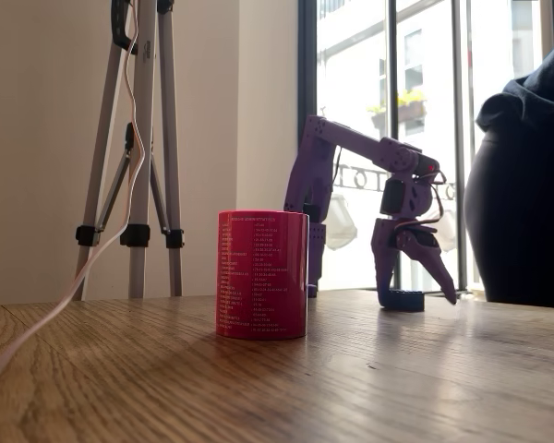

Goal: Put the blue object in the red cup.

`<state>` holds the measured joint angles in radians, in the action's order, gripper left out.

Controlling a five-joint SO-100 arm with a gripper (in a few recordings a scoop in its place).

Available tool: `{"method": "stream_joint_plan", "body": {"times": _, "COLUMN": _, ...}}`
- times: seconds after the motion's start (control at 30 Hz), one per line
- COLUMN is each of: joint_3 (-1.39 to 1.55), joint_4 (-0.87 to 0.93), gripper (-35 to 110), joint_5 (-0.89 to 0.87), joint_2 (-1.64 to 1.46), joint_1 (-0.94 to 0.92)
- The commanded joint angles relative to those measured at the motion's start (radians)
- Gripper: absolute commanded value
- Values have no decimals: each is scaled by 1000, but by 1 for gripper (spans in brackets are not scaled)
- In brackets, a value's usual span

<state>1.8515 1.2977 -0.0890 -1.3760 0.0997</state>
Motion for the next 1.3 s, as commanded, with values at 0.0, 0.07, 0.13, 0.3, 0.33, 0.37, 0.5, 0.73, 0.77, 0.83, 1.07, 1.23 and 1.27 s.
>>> {"method": "stream_joint_plan", "body": {"times": 0.0, "joint_3": -51, "joint_4": 0, "gripper": 26, "joint_5": 5, "joint_2": -5, "joint_1": 3}}
{"method": "stream_joint_plan", "body": {"times": 0.07, "joint_3": -52, "joint_4": 0, "gripper": 16, "joint_5": -5, "joint_2": -2, "joint_1": 3}}
{"method": "stream_joint_plan", "body": {"times": 0.13, "joint_3": -52, "joint_4": 0, "gripper": 14, "joint_5": -18, "joint_2": 0, "joint_1": 5}}
{"method": "stream_joint_plan", "body": {"times": 0.3, "joint_3": -51, "joint_4": 0, "gripper": 1, "joint_5": -40, "joint_2": -2, "joint_1": 11}}
{"method": "stream_joint_plan", "body": {"times": 0.33, "joint_3": -51, "joint_4": 5, "gripper": 1, "joint_5": -60, "joint_2": -2, "joint_1": 11}}
{"method": "stream_joint_plan", "body": {"times": 0.37, "joint_3": -51, "joint_4": 6, "gripper": 1, "joint_5": -75, "joint_2": -3, "joint_1": 11}}
{"method": "stream_joint_plan", "body": {"times": 0.5, "joint_3": -49, "joint_4": 3, "gripper": 1, "joint_5": -92, "joint_2": -5, "joint_1": 14}}
{"method": "stream_joint_plan", "body": {"times": 0.73, "joint_3": -44, "joint_4": -9, "gripper": 1, "joint_5": -87, "joint_2": -11, "joint_1": 12}}
{"method": "stream_joint_plan", "body": {"times": 0.77, "joint_3": -44, "joint_4": -9, "gripper": 1, "joint_5": -86, "joint_2": -12, "joint_1": 9}}
{"method": "stream_joint_plan", "body": {"times": 0.83, "joint_3": -41, "joint_4": -6, "gripper": 1, "joint_5": -75, "joint_2": -37, "joint_1": 0}}
{"method": "stream_joint_plan", "body": {"times": 1.07, "joint_3": -106, "joint_4": 64, "gripper": 1, "joint_5": -2, "joint_2": -333, "joint_1": -71}}
{"method": "stream_joint_plan", "body": {"times": 1.23, "joint_3": -245, "joint_4": 69, "gripper": 1, "joint_5": 72, "joint_2": -491, "joint_1": -112}}
{"method": "stream_joint_plan", "body": {"times": 1.27, "joint_3": -275, "joint_4": 63, "gripper": 1, "joint_5": 94, "joint_2": -518, "joint_1": -120}}
